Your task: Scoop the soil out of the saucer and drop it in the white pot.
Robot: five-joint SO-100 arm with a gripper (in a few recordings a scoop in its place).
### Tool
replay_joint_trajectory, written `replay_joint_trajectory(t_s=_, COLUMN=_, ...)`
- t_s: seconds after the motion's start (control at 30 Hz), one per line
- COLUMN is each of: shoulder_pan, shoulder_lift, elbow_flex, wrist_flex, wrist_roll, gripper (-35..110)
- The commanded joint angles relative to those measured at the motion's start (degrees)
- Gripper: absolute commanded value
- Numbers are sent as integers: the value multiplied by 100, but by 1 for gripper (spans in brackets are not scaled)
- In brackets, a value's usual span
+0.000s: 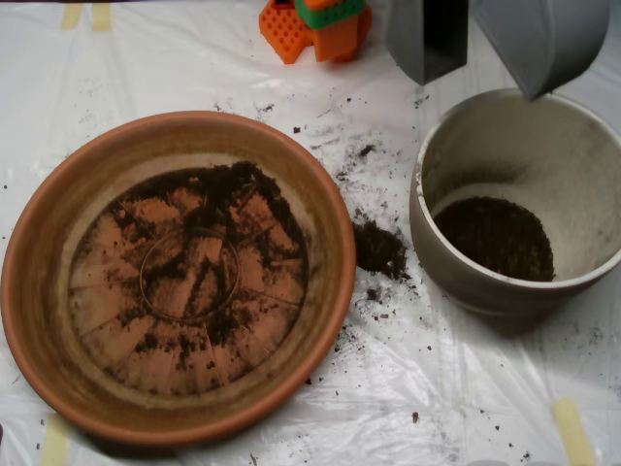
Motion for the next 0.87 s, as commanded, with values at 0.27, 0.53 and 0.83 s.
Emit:
replay_joint_trajectory(t_s=0.27, shoulder_pan=492, shoulder_lift=2971, elbow_flex=1336, wrist_flex=-536, wrist_roll=-79, gripper=38)
replay_joint_trajectory(t_s=0.53, shoulder_pan=1485, shoulder_lift=5010, elbow_flex=4333, wrist_flex=-1608, wrist_roll=-62, gripper=38)
replay_joint_trajectory(t_s=0.83, shoulder_pan=1793, shoulder_lift=5959, elbow_flex=6363, wrist_flex=-2470, wrist_roll=422, gripper=25)
